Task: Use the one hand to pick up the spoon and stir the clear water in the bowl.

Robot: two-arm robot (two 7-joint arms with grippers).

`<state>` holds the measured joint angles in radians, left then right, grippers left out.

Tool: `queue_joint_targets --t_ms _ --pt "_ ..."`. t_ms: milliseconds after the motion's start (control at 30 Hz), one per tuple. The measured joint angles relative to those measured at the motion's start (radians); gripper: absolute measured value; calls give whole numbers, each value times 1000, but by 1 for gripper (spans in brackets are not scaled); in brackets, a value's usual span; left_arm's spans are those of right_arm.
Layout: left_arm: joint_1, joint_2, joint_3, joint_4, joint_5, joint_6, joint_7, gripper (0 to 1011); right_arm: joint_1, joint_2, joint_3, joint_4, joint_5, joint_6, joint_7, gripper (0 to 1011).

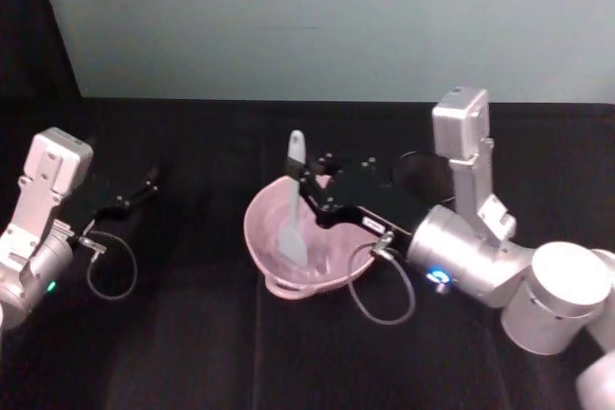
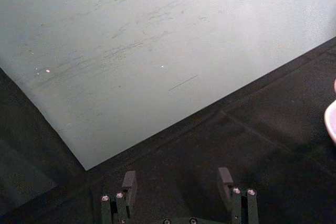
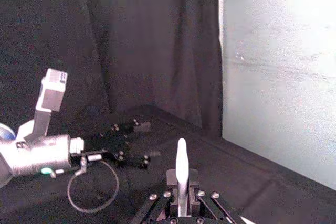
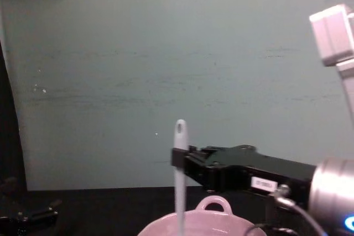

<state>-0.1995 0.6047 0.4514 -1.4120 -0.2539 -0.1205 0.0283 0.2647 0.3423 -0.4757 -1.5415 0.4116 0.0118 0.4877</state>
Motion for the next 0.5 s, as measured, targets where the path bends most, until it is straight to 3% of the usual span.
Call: queue_joint_targets --t_ms 133,267,500 --pt "0 0 0 0 0 0 0 1011 27 -41 -23 47 -11 -43 -3 117" --pt "0 0 0 0 0 0 0 1011 70 -90 -36 133 -63 -112 -35 117" --pt "0 0 0 0 0 0 0 1011 122 -142 -17 257 -146 -197 -111 117"
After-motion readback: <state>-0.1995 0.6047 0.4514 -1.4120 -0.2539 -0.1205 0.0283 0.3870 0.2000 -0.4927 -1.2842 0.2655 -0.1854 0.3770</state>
